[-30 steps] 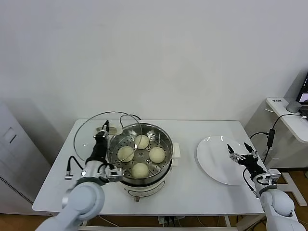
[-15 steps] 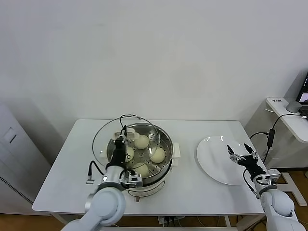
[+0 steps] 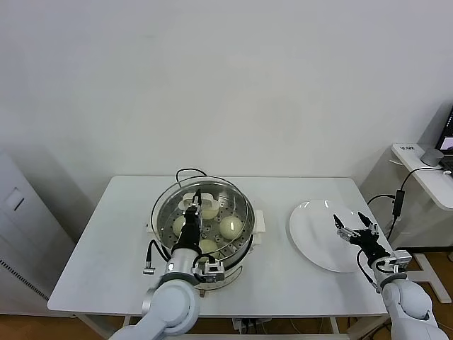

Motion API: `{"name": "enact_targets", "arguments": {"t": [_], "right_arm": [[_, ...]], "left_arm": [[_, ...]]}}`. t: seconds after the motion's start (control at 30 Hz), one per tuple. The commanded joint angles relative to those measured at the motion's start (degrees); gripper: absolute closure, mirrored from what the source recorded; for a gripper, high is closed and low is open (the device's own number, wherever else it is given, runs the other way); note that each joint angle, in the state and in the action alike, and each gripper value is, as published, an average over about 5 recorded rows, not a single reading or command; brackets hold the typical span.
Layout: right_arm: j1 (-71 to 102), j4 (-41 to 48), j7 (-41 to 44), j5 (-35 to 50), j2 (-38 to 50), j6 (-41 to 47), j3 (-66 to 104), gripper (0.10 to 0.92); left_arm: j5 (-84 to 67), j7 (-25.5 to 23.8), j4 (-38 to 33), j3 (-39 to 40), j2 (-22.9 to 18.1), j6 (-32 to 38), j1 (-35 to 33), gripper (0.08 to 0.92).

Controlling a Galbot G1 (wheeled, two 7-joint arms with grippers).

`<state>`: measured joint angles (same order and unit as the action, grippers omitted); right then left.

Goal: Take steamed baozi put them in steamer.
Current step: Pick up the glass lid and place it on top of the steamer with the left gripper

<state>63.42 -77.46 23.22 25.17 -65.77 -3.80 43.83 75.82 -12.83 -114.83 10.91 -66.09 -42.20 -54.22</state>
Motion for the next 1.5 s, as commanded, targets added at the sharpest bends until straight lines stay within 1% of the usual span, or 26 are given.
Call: {"name": "enact_targets", "arguments": {"t": [0.03,0.67,1.37,1.43,1.5], "right_arm": [[0.14,0.03,0.07,-0.05,-0.16,-0.04,0.03,0.203],[0.43,0.06,0.28,-0.25,-0.27,-0.01,0.1,0.203],[0.92,0.02,0.76,-0.23,-0.29,-0.18,0.8,0.203],[0.96,0.06,0.86,-0.23,-0.33,-0.21,0.86,0.203],[1.02,0.11,0.98,-0.24,-0.37,-0.24,0.92,0.203]], "left_arm": [[0.63,0.53,1.2,1.03,-1.04,0.11,-0.11,0.895],[0.58,2.07,4.39,1.39,-2.32,1.77,0.2,0.895],[-1.72,3.57,5.16,0.67,-1.92,1.83,-0.78,0.894],[-3.12,4.2,4.05,0.05,-1.71,1.91,-1.7,0.878],[-5.26,4.66,1.63,-1.25,-1.2,2.5,-3.38,0.836]]}}
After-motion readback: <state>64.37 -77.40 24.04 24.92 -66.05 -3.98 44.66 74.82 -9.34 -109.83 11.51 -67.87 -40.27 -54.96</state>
